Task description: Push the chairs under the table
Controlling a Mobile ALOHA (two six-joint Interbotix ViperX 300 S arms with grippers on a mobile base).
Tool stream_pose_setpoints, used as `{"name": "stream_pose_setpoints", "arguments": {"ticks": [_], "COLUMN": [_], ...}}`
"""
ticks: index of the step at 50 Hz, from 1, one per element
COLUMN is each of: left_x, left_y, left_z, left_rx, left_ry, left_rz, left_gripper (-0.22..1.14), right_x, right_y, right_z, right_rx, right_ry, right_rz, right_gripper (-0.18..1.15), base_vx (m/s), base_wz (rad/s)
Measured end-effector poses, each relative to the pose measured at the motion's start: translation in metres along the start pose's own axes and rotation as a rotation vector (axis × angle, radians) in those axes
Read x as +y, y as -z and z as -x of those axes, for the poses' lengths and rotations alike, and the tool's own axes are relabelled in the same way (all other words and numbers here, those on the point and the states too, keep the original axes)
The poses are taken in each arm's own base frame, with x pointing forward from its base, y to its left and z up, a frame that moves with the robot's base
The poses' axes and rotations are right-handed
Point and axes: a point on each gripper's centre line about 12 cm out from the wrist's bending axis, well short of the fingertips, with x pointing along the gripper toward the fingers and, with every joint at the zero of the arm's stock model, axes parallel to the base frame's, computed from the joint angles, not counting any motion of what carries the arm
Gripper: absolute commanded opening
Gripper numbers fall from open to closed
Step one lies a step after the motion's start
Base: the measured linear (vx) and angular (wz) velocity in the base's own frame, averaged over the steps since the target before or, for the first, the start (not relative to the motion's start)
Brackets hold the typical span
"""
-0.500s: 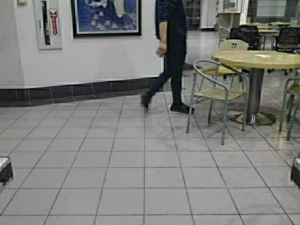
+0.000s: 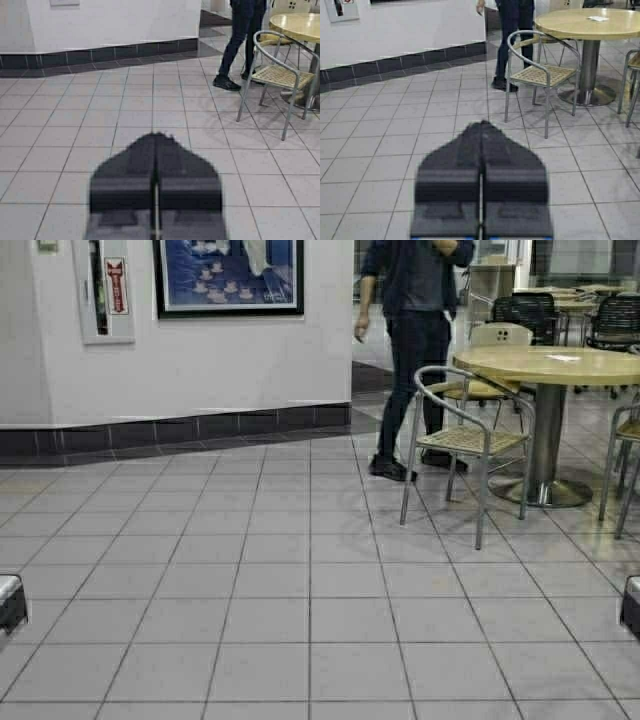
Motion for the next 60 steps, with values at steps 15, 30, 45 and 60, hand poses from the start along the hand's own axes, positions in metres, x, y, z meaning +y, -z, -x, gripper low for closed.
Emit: {"name": "stream_pose_setpoints", "arguments": {"ticks": [15, 30, 45, 60], "left_x": [0.000, 0.000, 0.000, 0.000], "left_y": [0.002, 0.003, 0.008, 0.011], "left_z": [-0.002, -0.002, -0.002, -0.004], "left_rx": [0.011, 0.014, 0.029, 0.043], "left_ry": [-0.001, -0.001, -0.001, -0.001], "left_rz": [0.005, 0.003, -0.003, -0.006], "left_gripper": [0.03, 0.03, 0.03, 0.03], "right_x": [0.000, 0.000, 0.001, 0.001], "right_y": [0.002, -0.007, -0.014, -0.010], "right_z": [-0.001, 0.005, 0.012, 0.008], "right_rx": [0.009, -0.032, -0.070, -0.051], "right_ry": [-0.002, -0.002, -0.005, -0.004], "right_rz": [0.003, -0.025, -0.035, -0.032], "right_gripper": [0.05, 0.05, 0.05, 0.05], "base_vx": [0.20, 0.26, 0.32, 0.32], "base_wz": [0.09, 0.19, 0.25, 0.25]}}
